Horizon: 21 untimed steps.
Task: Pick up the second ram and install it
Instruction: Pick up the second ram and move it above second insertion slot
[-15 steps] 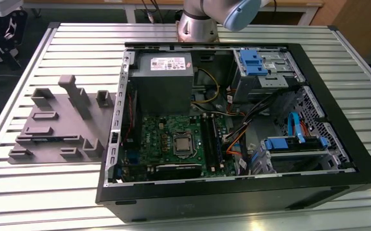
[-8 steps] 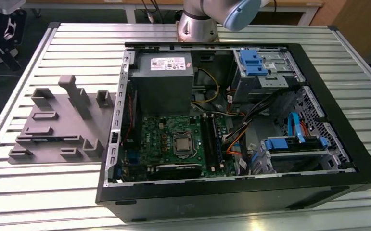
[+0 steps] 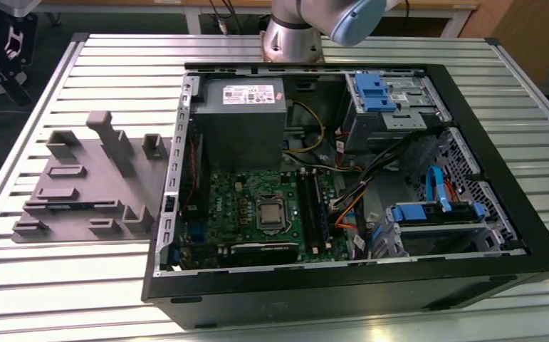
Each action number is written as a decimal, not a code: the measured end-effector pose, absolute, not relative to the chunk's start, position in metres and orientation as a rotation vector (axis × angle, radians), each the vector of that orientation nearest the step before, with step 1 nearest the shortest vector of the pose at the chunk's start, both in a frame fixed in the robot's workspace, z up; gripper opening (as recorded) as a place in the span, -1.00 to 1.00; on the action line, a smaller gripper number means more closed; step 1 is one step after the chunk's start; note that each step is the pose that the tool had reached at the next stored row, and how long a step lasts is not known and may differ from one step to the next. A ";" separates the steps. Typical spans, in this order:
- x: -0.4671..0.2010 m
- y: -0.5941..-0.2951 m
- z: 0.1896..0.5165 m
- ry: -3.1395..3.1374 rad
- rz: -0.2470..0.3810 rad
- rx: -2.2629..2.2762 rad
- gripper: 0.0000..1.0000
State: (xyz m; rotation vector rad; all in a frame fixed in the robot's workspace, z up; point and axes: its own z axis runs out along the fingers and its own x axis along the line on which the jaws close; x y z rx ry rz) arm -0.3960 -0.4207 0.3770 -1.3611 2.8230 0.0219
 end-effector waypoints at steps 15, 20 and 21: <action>-0.396 -0.421 0.373 2.629 0.023 -1.709 -0.79; -0.396 -0.421 0.371 2.561 0.023 -1.811 -0.79; -0.396 -0.421 0.371 2.553 0.023 -1.823 -0.79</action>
